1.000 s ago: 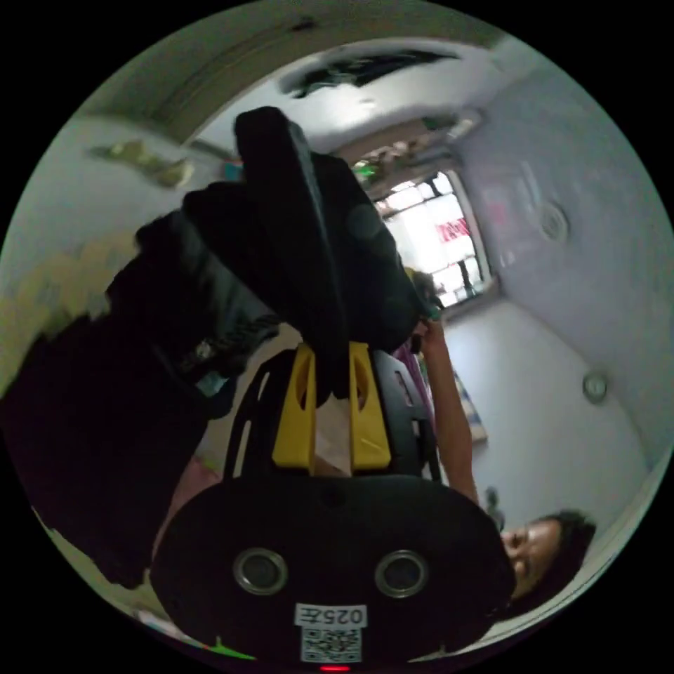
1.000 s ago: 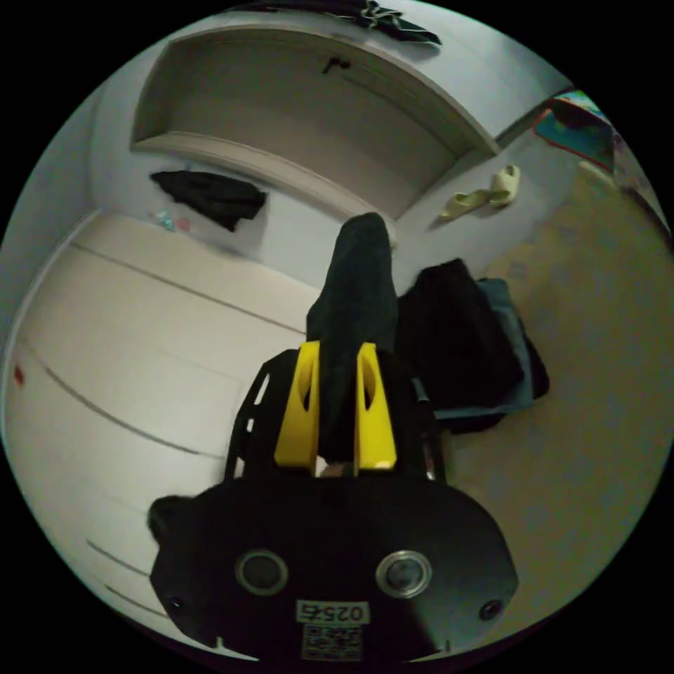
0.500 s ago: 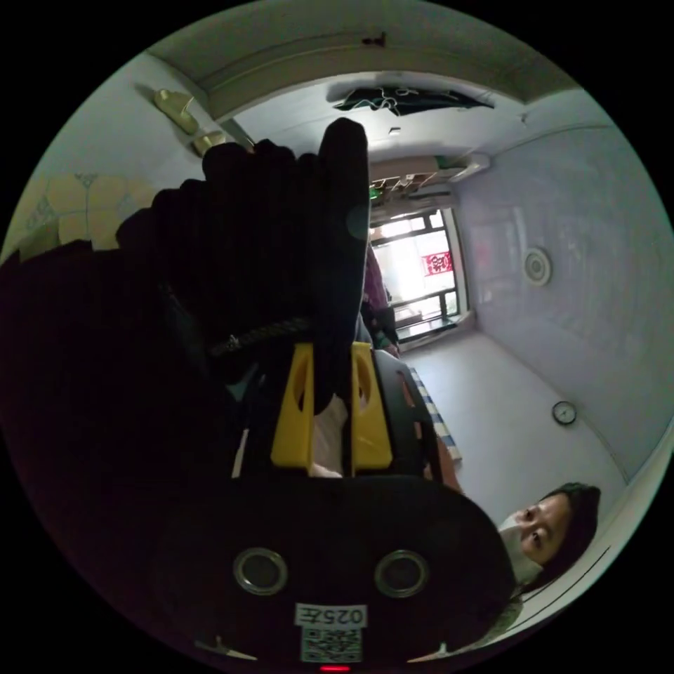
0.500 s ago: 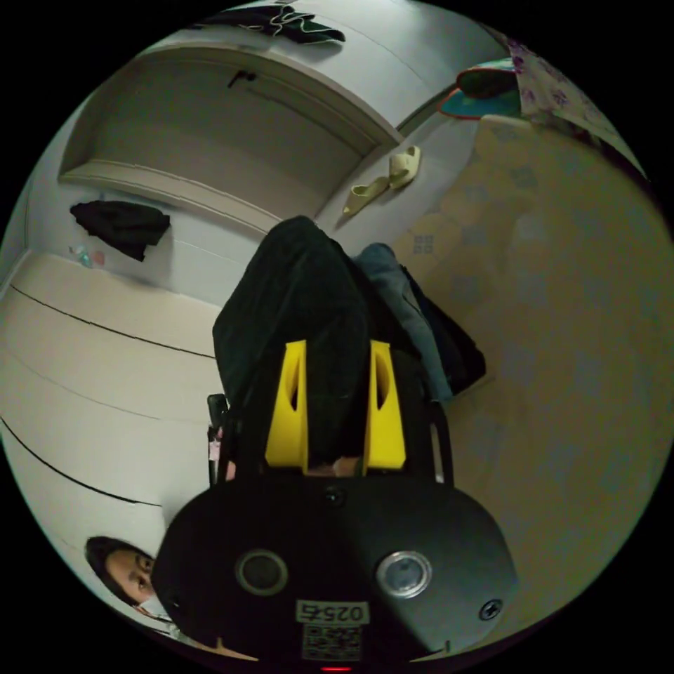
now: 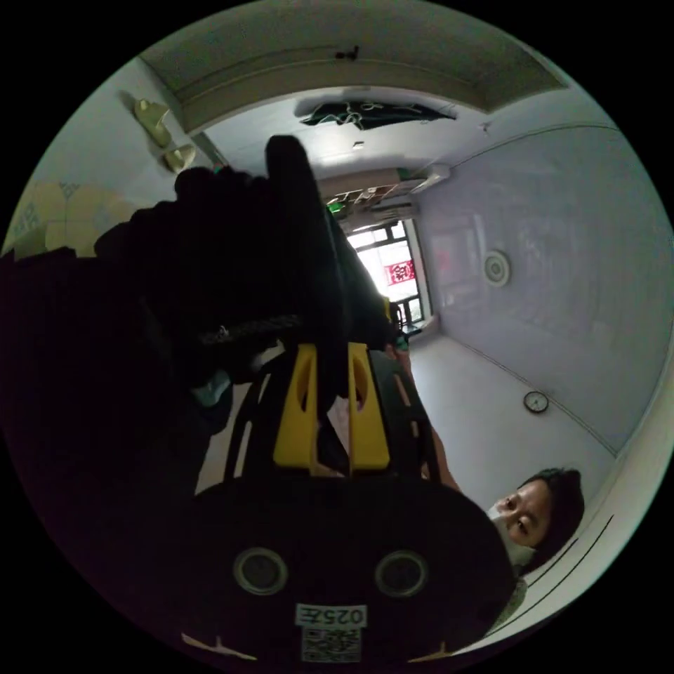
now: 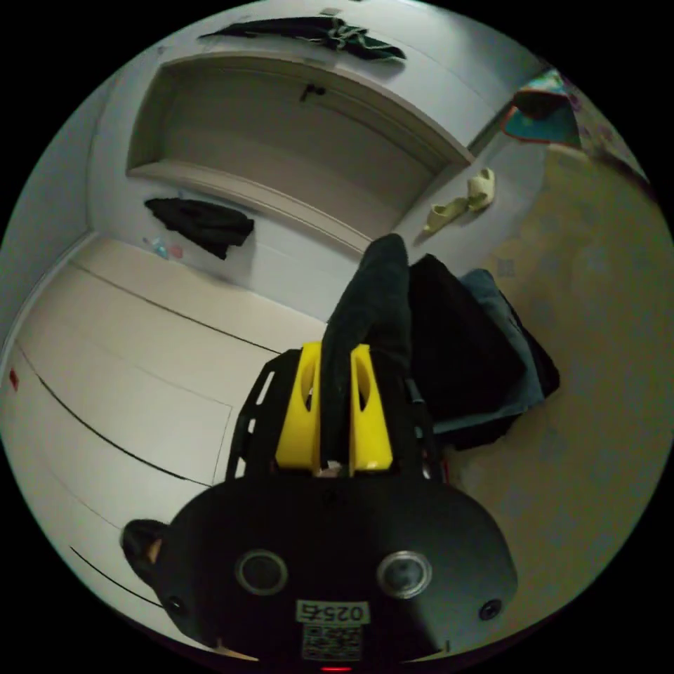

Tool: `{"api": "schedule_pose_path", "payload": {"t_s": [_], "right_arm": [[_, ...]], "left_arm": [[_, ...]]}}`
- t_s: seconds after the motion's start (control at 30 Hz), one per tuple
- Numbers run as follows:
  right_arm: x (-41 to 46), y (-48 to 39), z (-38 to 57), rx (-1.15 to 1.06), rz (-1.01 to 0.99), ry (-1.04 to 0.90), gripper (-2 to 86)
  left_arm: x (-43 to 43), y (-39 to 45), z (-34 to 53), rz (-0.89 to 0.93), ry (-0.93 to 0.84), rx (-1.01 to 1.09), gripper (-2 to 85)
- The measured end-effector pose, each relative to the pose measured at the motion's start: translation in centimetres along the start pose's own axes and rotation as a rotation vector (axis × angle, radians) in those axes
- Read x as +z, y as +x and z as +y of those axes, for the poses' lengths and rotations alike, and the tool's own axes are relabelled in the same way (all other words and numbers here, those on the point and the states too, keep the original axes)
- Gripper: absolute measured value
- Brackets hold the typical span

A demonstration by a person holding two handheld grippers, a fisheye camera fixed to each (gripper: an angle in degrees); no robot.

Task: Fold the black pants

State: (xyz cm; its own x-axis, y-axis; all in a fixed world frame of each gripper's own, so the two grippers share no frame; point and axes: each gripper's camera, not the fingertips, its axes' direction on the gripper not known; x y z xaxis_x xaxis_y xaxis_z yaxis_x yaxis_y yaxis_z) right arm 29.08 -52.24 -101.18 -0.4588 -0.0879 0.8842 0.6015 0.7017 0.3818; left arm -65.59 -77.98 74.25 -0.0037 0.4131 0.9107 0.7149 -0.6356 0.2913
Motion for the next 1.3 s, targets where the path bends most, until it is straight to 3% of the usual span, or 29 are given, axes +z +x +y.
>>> {"api": "schedule_pose_path", "payload": {"t_s": [0.17,0.33,0.53,0.63,0.73,0.8,0.87,0.9,0.97,1.07,1.2,1.3], "right_arm": [[1.7,-5.9,2.4,-0.046,-0.217,0.007,6.4],[9.3,-9.9,1.8,-0.029,-0.193,-0.116,6.4],[21.8,-13.0,1.2,-0.058,-0.27,-0.184,6.4],[26.4,-14.2,1.7,-0.154,-0.159,-0.256,6.5],[32.6,-12.2,3.8,-0.247,0.186,-0.338,6.7],[39.3,-7.1,6.8,-0.237,0.473,-0.475,6.9],[43.3,-2.7,9.8,-0.174,0.603,-0.537,7.1],[43.8,-1.4,11.0,-0.15,0.597,-0.475,7.2],[43.0,-1.0,11.7,-0.137,0.505,-0.384,7.2],[42.9,-2.1,12.1,-0.173,0.443,-0.385,7.4],[45.8,-6.0,14.7,-0.475,0.641,-0.474,8.5],[44.6,-6.6,15.8,-0.395,0.648,-0.445,9.3]], "left_arm": [[-5.5,6.8,3.4,0.238,-0.003,0.098,2.9],[-12.5,12.3,6.5,0.134,-0.031,0.101,2.6],[-22.9,15.9,9.3,-0.034,0.134,0.075,2.5],[-25.8,16.9,10.6,-0.127,0.129,0.027,2.7],[-26.6,13.4,12.0,-0.28,0.091,-0.071,3.2],[-26.0,6.5,13.5,-0.469,0.012,-0.205,3.4],[-25.6,0.9,15.8,-0.508,0.011,-0.343,3.2],[-25.9,-1.0,17.6,-0.283,0.083,-0.381,2.9],[-25.7,-1.6,19.5,-0.124,0.163,-0.381,2.7],[-24.8,0.8,19.8,-0.215,0.152,-0.332,2.3],[-21.6,6.4,19.7,-0.489,0.094,-0.23,2.9],[-20.1,9.9,21.4,-0.569,0.082,-0.213,1.5]]}}
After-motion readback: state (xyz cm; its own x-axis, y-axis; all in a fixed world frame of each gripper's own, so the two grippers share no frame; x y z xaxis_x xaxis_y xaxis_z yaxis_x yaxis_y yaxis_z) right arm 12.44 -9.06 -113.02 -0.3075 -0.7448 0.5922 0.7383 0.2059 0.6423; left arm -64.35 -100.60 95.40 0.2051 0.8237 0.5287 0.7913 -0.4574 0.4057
